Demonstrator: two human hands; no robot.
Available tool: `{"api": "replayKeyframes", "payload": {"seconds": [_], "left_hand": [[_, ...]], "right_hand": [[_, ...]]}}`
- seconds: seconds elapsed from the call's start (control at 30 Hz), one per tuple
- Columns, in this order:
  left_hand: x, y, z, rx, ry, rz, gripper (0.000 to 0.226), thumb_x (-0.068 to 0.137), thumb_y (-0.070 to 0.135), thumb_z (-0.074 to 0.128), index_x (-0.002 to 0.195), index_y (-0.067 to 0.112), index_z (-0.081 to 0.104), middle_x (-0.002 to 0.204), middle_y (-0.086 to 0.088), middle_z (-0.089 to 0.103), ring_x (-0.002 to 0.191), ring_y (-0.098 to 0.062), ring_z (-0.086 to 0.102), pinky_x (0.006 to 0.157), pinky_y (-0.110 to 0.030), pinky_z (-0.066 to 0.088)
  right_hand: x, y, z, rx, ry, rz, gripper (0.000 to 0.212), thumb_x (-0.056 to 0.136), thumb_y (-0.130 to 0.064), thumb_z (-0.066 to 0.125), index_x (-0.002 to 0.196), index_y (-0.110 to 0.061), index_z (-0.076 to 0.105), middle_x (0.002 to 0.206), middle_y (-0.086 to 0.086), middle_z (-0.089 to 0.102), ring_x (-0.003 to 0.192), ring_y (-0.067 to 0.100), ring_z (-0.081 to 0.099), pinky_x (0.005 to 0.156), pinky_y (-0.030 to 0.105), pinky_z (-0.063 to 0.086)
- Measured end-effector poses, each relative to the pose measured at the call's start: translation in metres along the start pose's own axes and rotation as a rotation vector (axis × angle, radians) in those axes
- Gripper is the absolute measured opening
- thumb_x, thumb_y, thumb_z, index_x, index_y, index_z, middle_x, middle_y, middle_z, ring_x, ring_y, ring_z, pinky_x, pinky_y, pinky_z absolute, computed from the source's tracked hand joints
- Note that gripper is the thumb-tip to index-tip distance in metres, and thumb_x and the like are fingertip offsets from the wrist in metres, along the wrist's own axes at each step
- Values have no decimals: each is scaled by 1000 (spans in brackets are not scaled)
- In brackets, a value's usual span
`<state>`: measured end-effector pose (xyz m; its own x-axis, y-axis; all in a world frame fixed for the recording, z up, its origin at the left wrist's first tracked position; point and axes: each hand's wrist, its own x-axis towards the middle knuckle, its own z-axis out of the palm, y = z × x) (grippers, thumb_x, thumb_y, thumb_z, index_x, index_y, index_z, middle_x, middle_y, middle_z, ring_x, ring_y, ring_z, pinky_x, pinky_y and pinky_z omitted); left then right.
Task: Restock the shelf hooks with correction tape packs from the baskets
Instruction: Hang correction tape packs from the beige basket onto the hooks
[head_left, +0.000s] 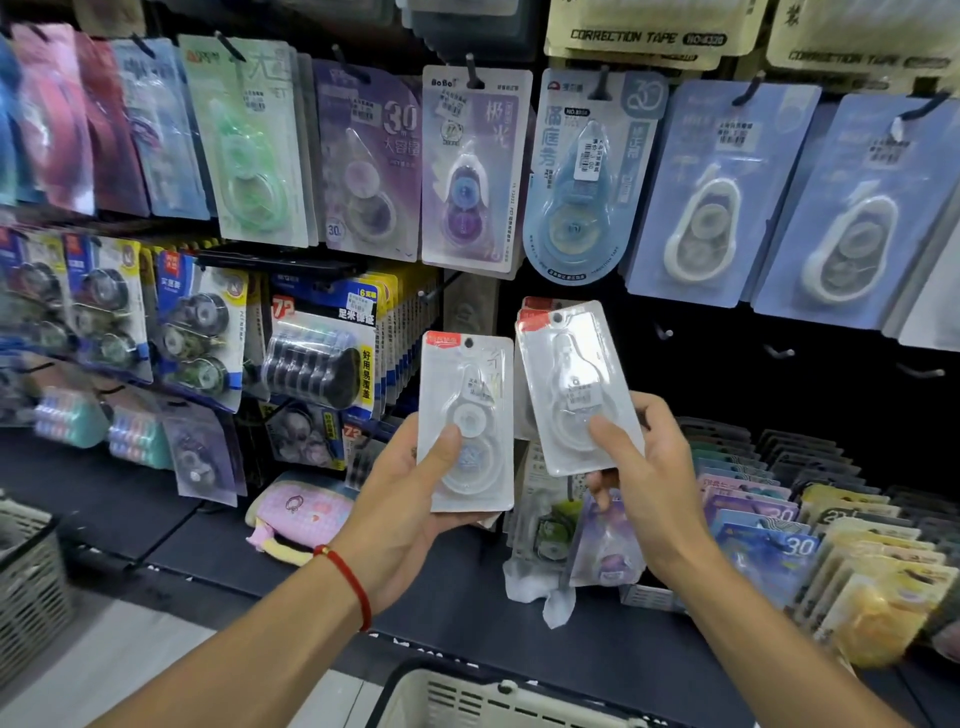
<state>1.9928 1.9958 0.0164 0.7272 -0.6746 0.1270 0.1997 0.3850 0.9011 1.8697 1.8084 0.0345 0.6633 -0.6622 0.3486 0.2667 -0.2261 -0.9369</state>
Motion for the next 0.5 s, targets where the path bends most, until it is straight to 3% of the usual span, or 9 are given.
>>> {"api": "replayKeyframes", "payload": {"seconds": [0.13, 0.23, 0.3, 0.37, 0.43, 0.5], "left_hand": [[-1, 2, 1, 18, 11, 13, 36, 98, 33, 61, 133, 28, 64, 129, -3, 74, 118, -27, 72, 92, -58, 61], [-2, 3, 1, 46, 21, 20, 38, 99, 33, 61, 136, 26, 62, 131, -2, 73, 119, -26, 71, 95, -56, 60], [-2, 4, 1, 74, 28, 23, 36, 101, 31, 60, 136, 26, 61, 130, -2, 73, 119, -27, 71, 96, -57, 60], [-2, 2, 2, 105, 29, 30, 36, 100, 31, 60, 136, 25, 62, 130, -2, 74, 118, -25, 72, 95, -57, 61], [-3, -2, 3, 132, 6, 33, 38, 96, 33, 63, 133, 25, 64, 128, -3, 74, 115, -24, 73, 87, -51, 64], [-6, -6, 6, 159, -50, 27, 36, 96, 34, 64, 131, 26, 67, 126, -4, 75, 114, -24, 74, 81, -41, 64]], "right_hand": [[1, 9, 4, -43, 29, 8, 12, 102, -24, 67, 111, -26, 60, 86, -4, 72, 53, 16, 60, 44, 28, 49], [3, 12, 6, -155, 33, 98, 24, 102, -37, 66, 122, -27, 58, 93, 0, 75, 64, 15, 71, 56, 28, 57], [4, 15, 3, -421, 23, 188, 52, 101, -52, 61, 143, -26, 47, 117, -4, 72, 92, 12, 74, 71, 28, 57], [1, 13, 1, -708, 60, 128, 64, 99, -58, 57, 152, -27, 36, 144, -2, 52, 117, 17, 63, 87, 33, 48], [-3, 4, 5, -686, 69, -86, 51, 95, -55, 62, 139, -33, 46, 134, -9, 53, 109, 9, 62, 84, 29, 49], [-6, -5, 14, -532, -56, -166, 50, 86, -58, 71, 129, -38, 53, 117, -18, 60, 99, 5, 63, 77, 20, 53]]}}
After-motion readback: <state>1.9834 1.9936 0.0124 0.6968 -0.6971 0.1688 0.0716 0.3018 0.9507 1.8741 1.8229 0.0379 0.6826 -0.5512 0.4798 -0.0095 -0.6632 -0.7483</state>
